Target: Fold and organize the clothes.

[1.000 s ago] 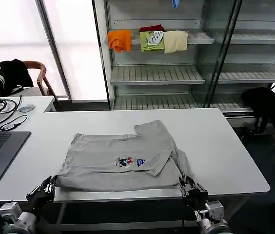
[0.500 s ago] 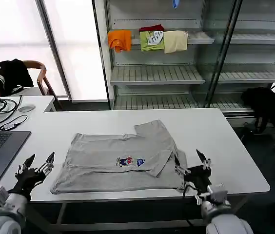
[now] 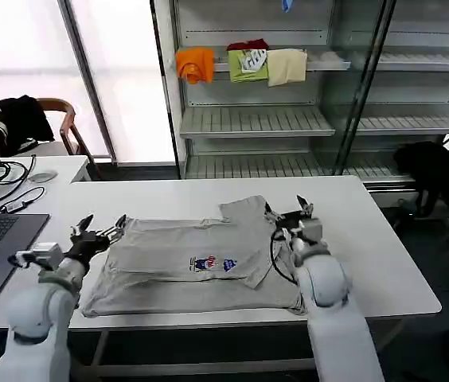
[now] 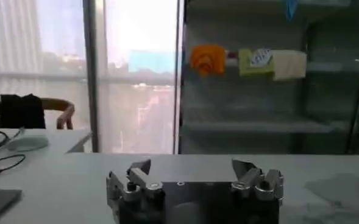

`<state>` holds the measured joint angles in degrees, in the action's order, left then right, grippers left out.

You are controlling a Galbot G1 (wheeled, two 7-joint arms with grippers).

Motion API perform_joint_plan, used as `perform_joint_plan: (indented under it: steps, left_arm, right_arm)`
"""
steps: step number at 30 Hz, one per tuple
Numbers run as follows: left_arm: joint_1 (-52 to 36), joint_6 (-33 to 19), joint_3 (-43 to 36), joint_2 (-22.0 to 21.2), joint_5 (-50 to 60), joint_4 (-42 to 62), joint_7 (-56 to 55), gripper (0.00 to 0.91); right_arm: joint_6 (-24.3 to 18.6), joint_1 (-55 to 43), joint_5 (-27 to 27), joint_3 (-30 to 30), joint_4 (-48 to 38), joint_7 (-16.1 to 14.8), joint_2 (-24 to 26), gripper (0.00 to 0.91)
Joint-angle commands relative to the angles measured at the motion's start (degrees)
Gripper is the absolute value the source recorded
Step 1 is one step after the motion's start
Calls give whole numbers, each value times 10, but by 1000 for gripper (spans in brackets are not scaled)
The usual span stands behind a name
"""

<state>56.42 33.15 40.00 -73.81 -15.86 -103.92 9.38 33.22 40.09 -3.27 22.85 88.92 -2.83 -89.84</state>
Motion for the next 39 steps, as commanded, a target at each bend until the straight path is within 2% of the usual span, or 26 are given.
perform_joint_plan:
  steps: [1, 7, 13, 14, 15, 17, 19, 20, 25, 27, 28, 29, 30, 31, 32, 39]
  left_arm:
    - [-120, 0, -72, 10, 83, 197, 19, 907]
    - [-128, 0, -81, 8, 115, 223, 32, 907]
    - [-145, 0, -78, 4, 119, 250, 23, 907]
    - [-147, 0, -78, 4, 120, 254, 22, 806]
    - [-150, 0, -77, 3, 120, 264, 20, 786]
    - [-154, 0, -75, 1, 120, 273, 18, 675]
    - [-158, 0, -72, 1, 113, 282, 18, 605]
    - [-160, 0, -69, 2, 111, 286, 18, 534]
    - [-160, 0, -67, 3, 101, 291, 20, 443]
    - [-161, 0, -67, 2, 101, 293, 20, 433]
    - [-161, 0, -67, 1, 101, 293, 20, 363]
    - [-161, 0, -67, 0, 100, 294, 20, 333]
    - [-161, 0, -67, 0, 100, 294, 20, 252]
    - [-161, 0, -67, -1, 100, 294, 20, 181]
    - [-161, 0, -67, -2, 99, 294, 20, 20]
    - [-157, 0, -66, -4, 90, 292, 22, 10]
  right_arm:
    - [-1, -117, 3, 7, -209, -12, -52, 907]
    - [-1, -121, 43, 4, -220, -28, -40, 907]
    - [0, -116, 43, 3, -214, -29, -31, 907]
    - [0, -116, 43, 3, -216, -27, -30, 907]
    - [0, -117, 43, 7, -219, -25, -32, 907]
    - [0, -116, 44, 11, -221, -24, -33, 907]
    - [0, -114, 45, 10, -219, -24, -31, 907]
    - [0, -112, 45, 10, -218, -24, -29, 907]
    - [-1, -112, 45, 12, -230, -19, -27, 907]
    - [-1, -114, 45, 13, -235, -16, -28, 907]
    - [-1, -115, 44, 14, -238, -12, -28, 877]
    - [-1, -116, 44, 15, -243, -10, -28, 786]
    - [-1, -117, 43, 14, -245, -9, -28, 494]
    - [-1, -118, 43, 14, -248, -7, -27, 343]
    - [-1, -120, 43, 12, -253, -5, -26, 0]
    - [-1, -116, 45, 13, -262, -21, -26, 0]
